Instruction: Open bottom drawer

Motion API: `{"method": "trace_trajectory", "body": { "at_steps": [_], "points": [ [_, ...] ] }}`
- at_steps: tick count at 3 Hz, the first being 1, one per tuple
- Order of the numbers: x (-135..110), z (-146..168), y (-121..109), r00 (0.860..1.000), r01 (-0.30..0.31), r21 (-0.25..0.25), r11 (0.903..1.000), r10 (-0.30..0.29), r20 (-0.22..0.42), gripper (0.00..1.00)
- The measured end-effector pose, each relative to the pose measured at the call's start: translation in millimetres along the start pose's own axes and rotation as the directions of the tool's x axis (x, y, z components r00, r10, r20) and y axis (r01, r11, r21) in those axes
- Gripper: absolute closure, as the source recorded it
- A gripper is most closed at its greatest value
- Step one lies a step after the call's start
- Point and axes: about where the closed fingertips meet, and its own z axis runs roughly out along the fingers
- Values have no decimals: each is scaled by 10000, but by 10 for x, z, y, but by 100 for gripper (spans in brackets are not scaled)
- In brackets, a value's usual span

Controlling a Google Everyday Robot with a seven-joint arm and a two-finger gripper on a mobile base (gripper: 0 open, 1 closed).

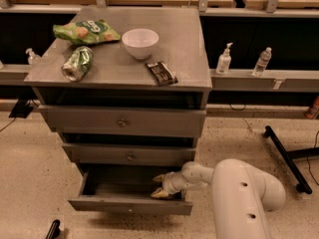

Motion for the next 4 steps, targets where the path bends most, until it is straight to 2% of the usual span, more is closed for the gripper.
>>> {"method": "trace_trajectory", "body": {
  "at_steps": [1, 2, 3, 4],
  "points": [
    [-69, -79, 48, 9993, -356, 627, 9974, 364, -107, 66],
    [-93, -116, 72, 9982, -559, 943, 9940, 577, -158, 90],
    [-69, -25, 103, 9969, -722, 765, 9944, 745, -269, 100],
    [-47, 140, 91, 9970, -704, 292, 9971, 713, -294, 100]
  ]
}}
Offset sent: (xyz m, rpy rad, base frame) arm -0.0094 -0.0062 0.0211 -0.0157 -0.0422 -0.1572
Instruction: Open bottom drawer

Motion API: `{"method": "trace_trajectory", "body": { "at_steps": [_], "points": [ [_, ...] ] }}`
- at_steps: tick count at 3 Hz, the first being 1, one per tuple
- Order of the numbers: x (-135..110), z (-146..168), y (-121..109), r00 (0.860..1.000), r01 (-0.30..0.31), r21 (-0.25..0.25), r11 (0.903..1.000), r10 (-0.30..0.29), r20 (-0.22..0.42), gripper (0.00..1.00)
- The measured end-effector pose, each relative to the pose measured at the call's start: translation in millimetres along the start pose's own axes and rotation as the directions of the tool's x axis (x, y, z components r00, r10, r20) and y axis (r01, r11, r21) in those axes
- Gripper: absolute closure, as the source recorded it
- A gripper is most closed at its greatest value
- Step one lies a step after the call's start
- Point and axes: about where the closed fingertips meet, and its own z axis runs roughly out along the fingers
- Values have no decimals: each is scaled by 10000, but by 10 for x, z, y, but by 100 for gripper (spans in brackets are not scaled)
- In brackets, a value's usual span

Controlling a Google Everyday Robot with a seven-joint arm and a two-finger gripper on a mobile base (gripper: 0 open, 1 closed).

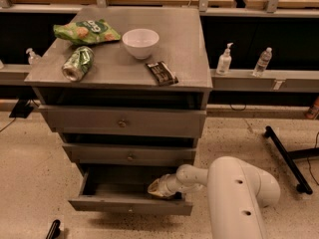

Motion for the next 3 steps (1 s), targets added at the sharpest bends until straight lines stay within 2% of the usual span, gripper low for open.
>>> {"method": "trace_trajectory", "body": {
  "at_steps": [1, 2, 3],
  "points": [
    [-50, 195, -18, 9986, 454, -552, 9974, -468, -228, 100],
    [2, 428, 247, 9972, 551, -2009, 9781, -641, -384, 100],
    [37, 439, 334, 9980, 395, -2353, 9711, -502, -394, 100]
  ]
}}
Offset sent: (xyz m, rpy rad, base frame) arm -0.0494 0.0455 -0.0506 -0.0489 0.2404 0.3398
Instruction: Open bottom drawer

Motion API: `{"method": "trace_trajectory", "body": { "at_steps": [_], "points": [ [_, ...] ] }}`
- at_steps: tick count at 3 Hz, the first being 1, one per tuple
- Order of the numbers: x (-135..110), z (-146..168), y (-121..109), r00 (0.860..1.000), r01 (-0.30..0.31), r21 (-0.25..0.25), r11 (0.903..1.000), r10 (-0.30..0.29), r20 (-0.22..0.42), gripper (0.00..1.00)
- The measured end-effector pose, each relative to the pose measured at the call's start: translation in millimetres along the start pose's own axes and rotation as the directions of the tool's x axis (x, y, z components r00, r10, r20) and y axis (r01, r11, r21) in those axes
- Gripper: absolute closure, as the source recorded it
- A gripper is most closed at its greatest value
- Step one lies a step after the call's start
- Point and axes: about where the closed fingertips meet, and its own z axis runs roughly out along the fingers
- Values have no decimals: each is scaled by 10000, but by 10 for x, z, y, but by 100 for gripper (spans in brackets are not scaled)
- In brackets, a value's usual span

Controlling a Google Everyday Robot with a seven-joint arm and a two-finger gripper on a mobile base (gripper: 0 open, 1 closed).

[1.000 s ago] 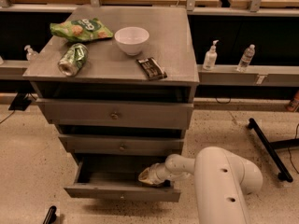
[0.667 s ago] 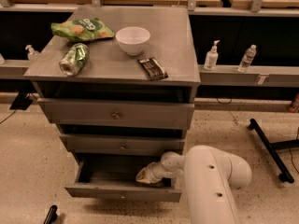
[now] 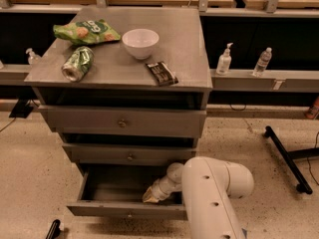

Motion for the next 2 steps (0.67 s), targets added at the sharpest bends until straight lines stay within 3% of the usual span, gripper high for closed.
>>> {"method": "trace_trajectory", "body": {
  "at_steps": [1, 2],
  "points": [
    [0, 0, -1, 10000, 0, 0, 10000, 0, 0, 100],
    [32, -56, 248, 9999, -74, -415, 9991, 78, 115, 100]
  ]
}}
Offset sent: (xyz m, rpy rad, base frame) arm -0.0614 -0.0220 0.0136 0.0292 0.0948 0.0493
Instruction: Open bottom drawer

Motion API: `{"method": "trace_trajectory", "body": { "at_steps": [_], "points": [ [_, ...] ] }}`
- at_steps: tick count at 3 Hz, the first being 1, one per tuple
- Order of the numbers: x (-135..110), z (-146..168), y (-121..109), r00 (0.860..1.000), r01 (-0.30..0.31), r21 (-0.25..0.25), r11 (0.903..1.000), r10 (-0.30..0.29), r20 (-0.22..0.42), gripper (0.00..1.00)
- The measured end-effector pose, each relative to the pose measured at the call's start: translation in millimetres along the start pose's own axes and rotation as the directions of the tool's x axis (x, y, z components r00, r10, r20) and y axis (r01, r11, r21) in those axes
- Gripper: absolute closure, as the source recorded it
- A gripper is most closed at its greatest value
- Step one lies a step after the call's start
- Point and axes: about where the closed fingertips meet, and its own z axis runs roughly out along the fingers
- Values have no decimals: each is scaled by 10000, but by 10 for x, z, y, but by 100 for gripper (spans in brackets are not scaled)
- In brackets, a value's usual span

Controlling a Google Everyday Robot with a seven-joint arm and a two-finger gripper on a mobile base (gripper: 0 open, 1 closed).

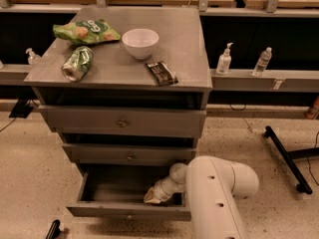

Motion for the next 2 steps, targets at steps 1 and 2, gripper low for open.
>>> {"method": "trace_trajectory", "body": {
  "at_steps": [1, 2],
  "points": [
    [2, -10, 1, 10000, 7, -4, 10000, -7, 2, 100],
    [55, -91, -182, 9997, 211, 603, 9980, -202, -150, 100]
  ]
}}
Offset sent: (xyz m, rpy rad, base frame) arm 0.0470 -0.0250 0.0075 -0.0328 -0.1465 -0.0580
